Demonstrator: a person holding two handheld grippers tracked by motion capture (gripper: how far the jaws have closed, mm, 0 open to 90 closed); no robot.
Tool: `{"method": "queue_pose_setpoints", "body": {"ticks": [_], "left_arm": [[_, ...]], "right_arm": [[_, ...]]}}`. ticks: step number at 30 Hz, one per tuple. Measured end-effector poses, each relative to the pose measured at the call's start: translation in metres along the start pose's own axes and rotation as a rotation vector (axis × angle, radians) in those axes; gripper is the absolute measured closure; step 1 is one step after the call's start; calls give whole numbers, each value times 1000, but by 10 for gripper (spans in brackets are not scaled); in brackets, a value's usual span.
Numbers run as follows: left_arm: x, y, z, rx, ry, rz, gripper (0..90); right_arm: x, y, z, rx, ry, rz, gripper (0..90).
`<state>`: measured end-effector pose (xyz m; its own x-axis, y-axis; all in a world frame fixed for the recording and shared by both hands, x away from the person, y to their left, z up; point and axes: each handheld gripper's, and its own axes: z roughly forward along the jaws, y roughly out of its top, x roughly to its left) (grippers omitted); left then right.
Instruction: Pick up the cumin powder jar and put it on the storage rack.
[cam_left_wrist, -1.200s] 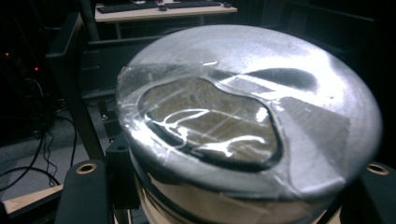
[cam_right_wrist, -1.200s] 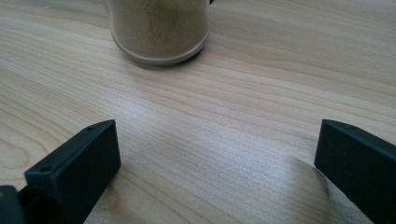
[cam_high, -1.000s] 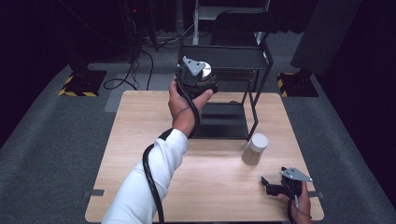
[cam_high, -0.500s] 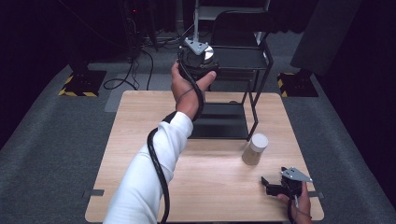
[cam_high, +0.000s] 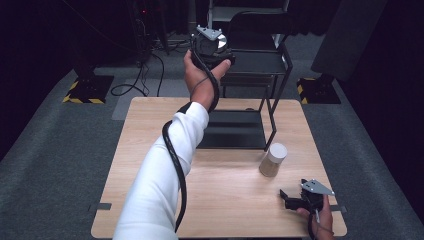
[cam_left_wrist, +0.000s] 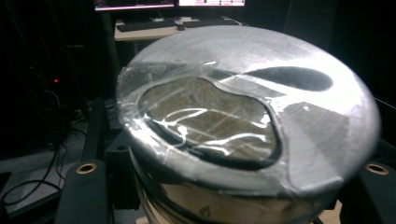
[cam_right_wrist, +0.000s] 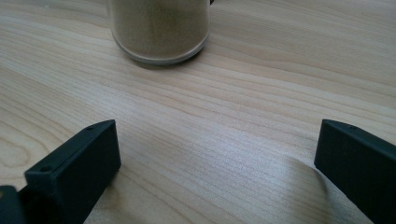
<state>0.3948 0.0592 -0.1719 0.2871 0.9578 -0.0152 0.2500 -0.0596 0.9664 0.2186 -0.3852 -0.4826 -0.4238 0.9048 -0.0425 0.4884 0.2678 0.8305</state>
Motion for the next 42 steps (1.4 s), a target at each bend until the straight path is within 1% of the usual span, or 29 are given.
{"method": "queue_pose_setpoints", "body": {"ticks": [2,6,7,8,12,14,15,19,20,23,28,29,31,33,36,37,42], "left_arm": [[0,2,3,2,-3,-2,314],[-4,7,15,-2,18,11,314],[-4,7,15,-2,18,11,314],[-4,9,20,1,19,5,314],[-5,10,26,1,27,4,313],[-6,12,30,3,39,14,314],[-6,13,34,7,43,9,314],[-6,13,40,9,57,4,313],[-6,12,43,9,60,-3,313],[-6,11,50,14,70,0,313],[-4,11,57,18,68,4,313],[-4,10,58,17,69,-4,314],[-4,10,59,19,70,1,314],[-4,9,62,28,65,5,313],[-3,7,66,39,61,-3,313],[-4,6,66,34,66,-6,313],[-4,5,67,34,63,-3,313]], "right_arm": [[0,0,0,-1,-1,-1,0],[0,0,0,-1,-1,-1,0],[0,0,0,-1,-1,-1,0],[0,0,0,-2,-2,-2,0],[1,-1,0,-2,-3,-3,0],[1,-1,0,-3,-5,-5,0],[1,-1,0,-4,-5,-6,0],[1,-1,-1,-3,-5,-5,0],[1,-1,-1,-3,-5,-5,0],[1,-1,-1,-4,-6,-7,0],[1,-1,-1,-3,-4,-4,0],[1,-1,-1,-3,-3,-3,0],[1,-1,-1,-3,-4,-4,0],[1,-1,-1,-4,-5,-5,0],[1,-1,-1,-3,-3,-3,0],[1,-1,0,-3,-3,-2,0],[1,-1,-1,-3,-4,-4,0]]}}
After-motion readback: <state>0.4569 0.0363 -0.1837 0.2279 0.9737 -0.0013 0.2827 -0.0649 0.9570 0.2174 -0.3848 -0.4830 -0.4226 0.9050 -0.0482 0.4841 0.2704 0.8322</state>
